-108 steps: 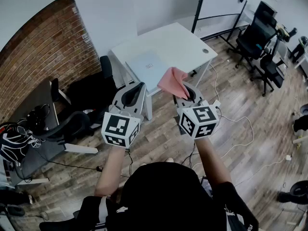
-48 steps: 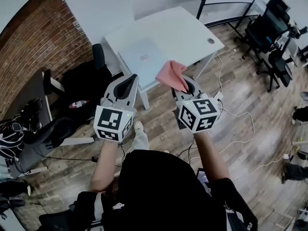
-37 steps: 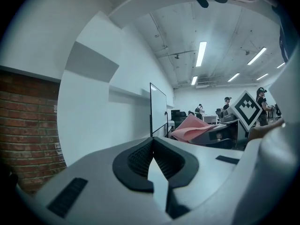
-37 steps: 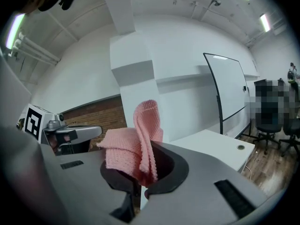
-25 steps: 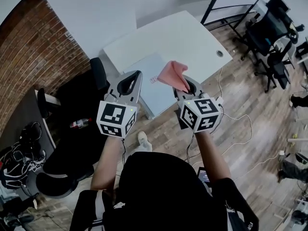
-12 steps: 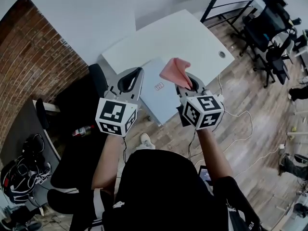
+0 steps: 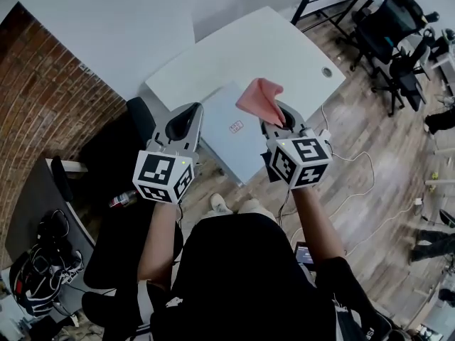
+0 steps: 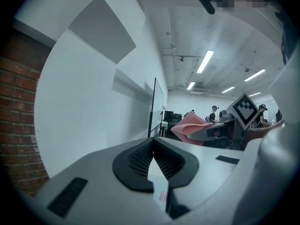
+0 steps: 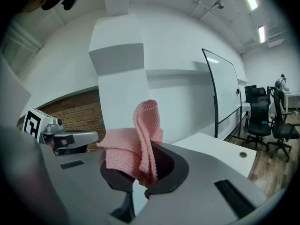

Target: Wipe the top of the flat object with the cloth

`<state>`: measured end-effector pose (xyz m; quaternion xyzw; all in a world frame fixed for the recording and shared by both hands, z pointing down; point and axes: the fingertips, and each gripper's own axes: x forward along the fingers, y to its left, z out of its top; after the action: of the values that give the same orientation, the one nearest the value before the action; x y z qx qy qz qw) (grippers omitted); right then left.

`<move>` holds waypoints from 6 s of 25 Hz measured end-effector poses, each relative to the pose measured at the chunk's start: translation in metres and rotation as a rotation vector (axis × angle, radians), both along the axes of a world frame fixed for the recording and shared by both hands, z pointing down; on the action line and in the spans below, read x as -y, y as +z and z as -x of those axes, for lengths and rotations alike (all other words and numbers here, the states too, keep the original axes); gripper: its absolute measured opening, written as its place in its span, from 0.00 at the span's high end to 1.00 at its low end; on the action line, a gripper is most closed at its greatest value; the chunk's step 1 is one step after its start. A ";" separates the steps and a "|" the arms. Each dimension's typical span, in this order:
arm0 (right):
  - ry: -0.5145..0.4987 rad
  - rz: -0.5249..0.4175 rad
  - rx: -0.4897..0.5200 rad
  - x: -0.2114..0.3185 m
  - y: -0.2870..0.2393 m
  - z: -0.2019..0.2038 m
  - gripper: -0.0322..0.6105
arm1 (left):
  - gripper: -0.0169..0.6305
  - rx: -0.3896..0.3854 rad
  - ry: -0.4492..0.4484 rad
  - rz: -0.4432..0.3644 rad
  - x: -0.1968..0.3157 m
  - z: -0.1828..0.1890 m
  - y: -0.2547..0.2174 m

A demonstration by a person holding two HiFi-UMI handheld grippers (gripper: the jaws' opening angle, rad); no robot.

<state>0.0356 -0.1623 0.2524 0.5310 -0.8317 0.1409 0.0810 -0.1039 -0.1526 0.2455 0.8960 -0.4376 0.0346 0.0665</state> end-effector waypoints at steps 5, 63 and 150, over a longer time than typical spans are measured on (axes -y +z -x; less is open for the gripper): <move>-0.009 0.000 -0.016 0.006 0.005 -0.008 0.88 | 0.95 0.017 0.011 0.029 -0.001 -0.010 0.021; -0.190 0.394 -0.071 0.014 0.250 -0.035 0.88 | 0.41 0.420 0.180 0.340 -0.033 -0.084 0.309; -0.485 0.438 -0.424 -0.001 0.304 0.043 0.88 | 0.41 0.379 0.210 0.340 -0.034 -0.082 0.316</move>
<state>-0.0072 -0.1612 0.5560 0.3066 -0.8481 0.1788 0.3934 -0.0218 -0.1182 0.5619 0.8900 -0.3349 0.2814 0.1288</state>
